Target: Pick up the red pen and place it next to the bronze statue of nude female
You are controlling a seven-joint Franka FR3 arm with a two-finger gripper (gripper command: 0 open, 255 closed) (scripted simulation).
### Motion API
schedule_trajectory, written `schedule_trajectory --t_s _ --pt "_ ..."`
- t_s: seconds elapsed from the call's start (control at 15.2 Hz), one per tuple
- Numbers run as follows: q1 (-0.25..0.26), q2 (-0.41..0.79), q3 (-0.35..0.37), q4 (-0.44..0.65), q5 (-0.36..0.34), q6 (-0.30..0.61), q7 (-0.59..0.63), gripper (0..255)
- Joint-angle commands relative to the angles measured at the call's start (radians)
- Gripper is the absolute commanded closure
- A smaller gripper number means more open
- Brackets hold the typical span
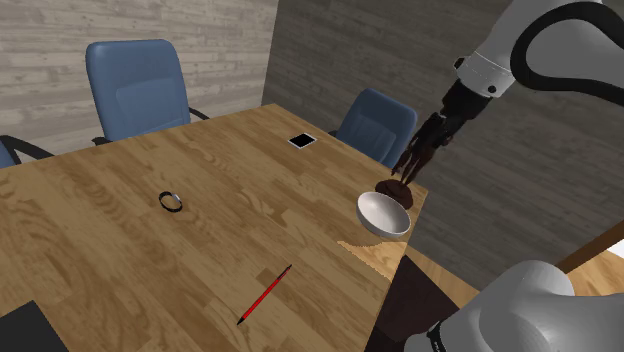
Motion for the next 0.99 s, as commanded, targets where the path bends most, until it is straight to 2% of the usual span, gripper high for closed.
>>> schedule_trajectory --t_s 0.0,0.46,0.92 --pt "0.0 0.0 0.0 0.0 0.0 0.0 0.0 0" --pt "-0.035 -0.084 0.169 -0.205 0.102 0.091 0.344 0" --pt "-0.046 -0.061 0.372 -0.323 0.244 0.209 0.698 0"
